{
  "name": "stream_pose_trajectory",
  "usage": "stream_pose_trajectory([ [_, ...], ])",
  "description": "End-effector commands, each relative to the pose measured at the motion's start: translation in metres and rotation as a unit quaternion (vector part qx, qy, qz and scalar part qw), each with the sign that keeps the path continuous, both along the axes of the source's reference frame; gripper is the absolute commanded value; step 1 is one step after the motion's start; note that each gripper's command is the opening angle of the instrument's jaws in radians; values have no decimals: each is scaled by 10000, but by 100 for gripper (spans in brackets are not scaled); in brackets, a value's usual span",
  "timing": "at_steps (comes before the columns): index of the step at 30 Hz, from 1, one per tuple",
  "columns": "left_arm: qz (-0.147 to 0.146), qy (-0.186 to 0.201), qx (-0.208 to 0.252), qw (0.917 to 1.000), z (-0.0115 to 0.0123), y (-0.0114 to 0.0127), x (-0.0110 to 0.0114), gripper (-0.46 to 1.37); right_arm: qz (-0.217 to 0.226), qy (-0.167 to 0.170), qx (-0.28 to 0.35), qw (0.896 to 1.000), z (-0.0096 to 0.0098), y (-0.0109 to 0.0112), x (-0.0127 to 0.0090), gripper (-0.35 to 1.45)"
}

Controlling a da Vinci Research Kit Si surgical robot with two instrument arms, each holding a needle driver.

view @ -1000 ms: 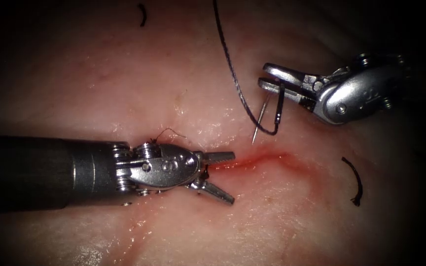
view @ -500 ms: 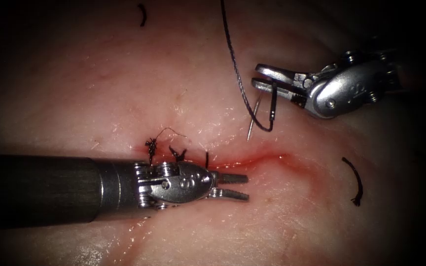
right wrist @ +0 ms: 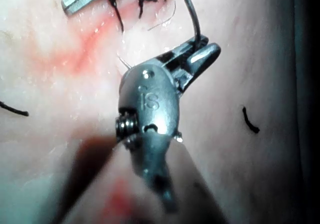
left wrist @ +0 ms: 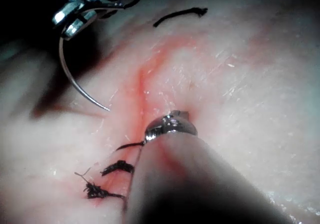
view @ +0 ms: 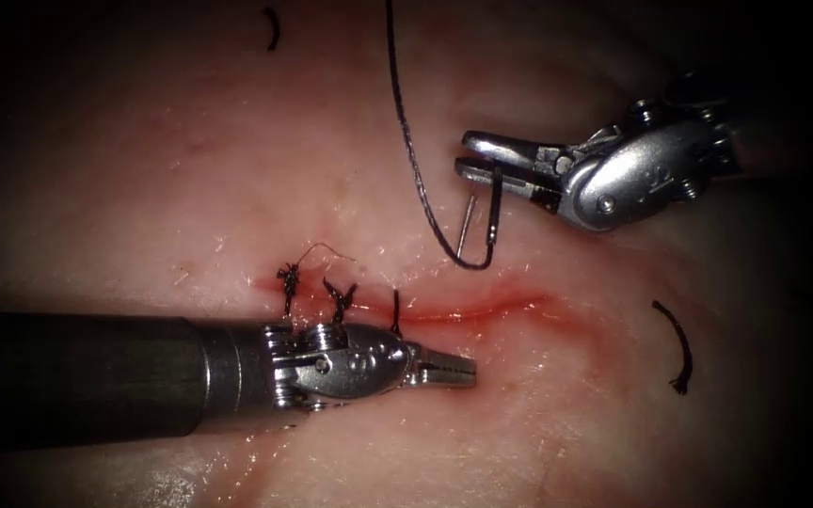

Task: Wound Closure
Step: Throw the needle through the tissue target above the wound with the right tool

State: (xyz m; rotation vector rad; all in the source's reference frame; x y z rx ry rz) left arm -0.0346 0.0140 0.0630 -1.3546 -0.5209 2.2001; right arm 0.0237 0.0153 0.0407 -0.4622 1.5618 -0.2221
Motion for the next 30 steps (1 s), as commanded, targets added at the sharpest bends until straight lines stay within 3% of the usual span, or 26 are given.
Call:
stream_pose_trajectory([
  [1,17,-23,28,10000,1,-1,0,-35,-6,-44,-53,10000,1,0,1,-35],
  [14,12,-27,70,10000,2,-4,6,-35,-46,-96,-260,9996,20,-20,0,-35],
  [17,17,-29,70,10000,2,-4,7,-35,-143,-323,-432,9984,27,-29,0,-35],
  [23,23,-36,79,10000,1,-2,9,-34,-218,-416,-702,9964,37,-49,-2,-35],
  [28,13,-53,96,9999,0,3,10,-7,-211,-416,-811,9956,48,-71,-2,-35],
  [30,-58,-108,90,9999,0,8,10,-6,-208,-404,-761,9961,56,-83,-2,-35],
])
